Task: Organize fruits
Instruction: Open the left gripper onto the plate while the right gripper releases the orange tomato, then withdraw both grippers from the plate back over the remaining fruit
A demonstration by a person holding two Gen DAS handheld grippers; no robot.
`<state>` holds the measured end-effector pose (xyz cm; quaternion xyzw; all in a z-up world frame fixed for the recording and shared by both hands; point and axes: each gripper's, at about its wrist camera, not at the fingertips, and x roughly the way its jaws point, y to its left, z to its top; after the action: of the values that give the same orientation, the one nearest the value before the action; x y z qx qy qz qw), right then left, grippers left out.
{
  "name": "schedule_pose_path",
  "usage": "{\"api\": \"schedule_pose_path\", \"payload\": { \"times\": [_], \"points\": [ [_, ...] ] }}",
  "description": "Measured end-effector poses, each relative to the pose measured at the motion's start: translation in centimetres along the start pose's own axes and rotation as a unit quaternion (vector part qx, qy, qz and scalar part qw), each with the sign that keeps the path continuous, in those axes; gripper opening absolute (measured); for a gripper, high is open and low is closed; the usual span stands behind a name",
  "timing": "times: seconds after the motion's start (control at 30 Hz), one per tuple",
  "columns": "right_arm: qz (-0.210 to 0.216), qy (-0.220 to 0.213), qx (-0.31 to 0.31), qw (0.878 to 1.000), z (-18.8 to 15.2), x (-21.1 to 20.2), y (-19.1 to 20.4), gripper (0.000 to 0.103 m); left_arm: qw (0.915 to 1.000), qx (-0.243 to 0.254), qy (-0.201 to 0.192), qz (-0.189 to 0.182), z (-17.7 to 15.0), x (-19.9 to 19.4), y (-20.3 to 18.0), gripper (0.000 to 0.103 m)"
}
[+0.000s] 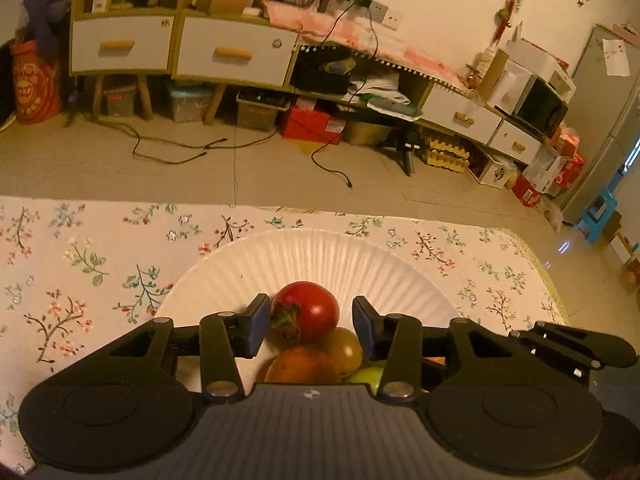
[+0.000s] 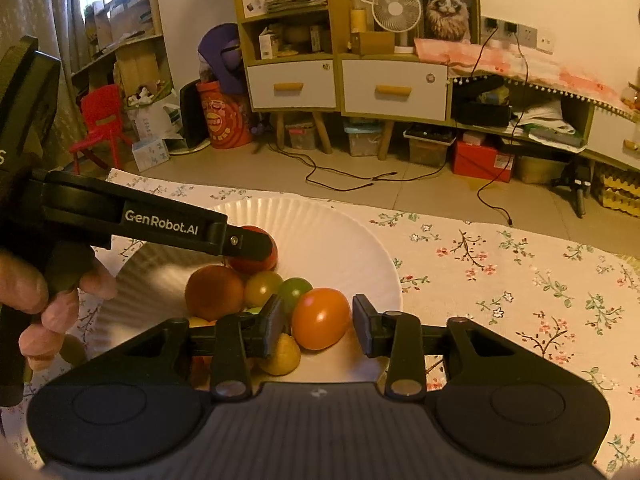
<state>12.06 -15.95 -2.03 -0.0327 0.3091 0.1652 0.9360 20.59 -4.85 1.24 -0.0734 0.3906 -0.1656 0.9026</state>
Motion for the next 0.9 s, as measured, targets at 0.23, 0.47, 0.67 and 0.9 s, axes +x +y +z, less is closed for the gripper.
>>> {"api": "schedule_pose_path", "payload": {
  "times": [0.23,0.47,0.67,0.9],
  "points": [
    [-0.006,-0.004,-0.003,1.0,0.1,-0.9,0.6,0.052,0.9997,0.022,-0.009,0.007,-0.6,-1.9,-0.3,0.062],
    [-0.011,-0.006,-0.005,1.0,-0.6,-2.4,1.2,0.063,0.9993,0.03,-0.015,0.017,-1.5,-4.2,-0.2,0.074],
    [-0.011,-0.005,0.013,1.0,-1.1,-3.8,1.3,0.069,0.9988,0.036,-0.017,0.03,-2.7,-6.1,-0.2,0.078],
    [-0.009,-0.009,0.022,1.0,-1.6,-5.1,1.8,0.074,0.997,0.061,-0.018,0.045,-4.6,-8.0,-0.6,0.083]
  ]
}}
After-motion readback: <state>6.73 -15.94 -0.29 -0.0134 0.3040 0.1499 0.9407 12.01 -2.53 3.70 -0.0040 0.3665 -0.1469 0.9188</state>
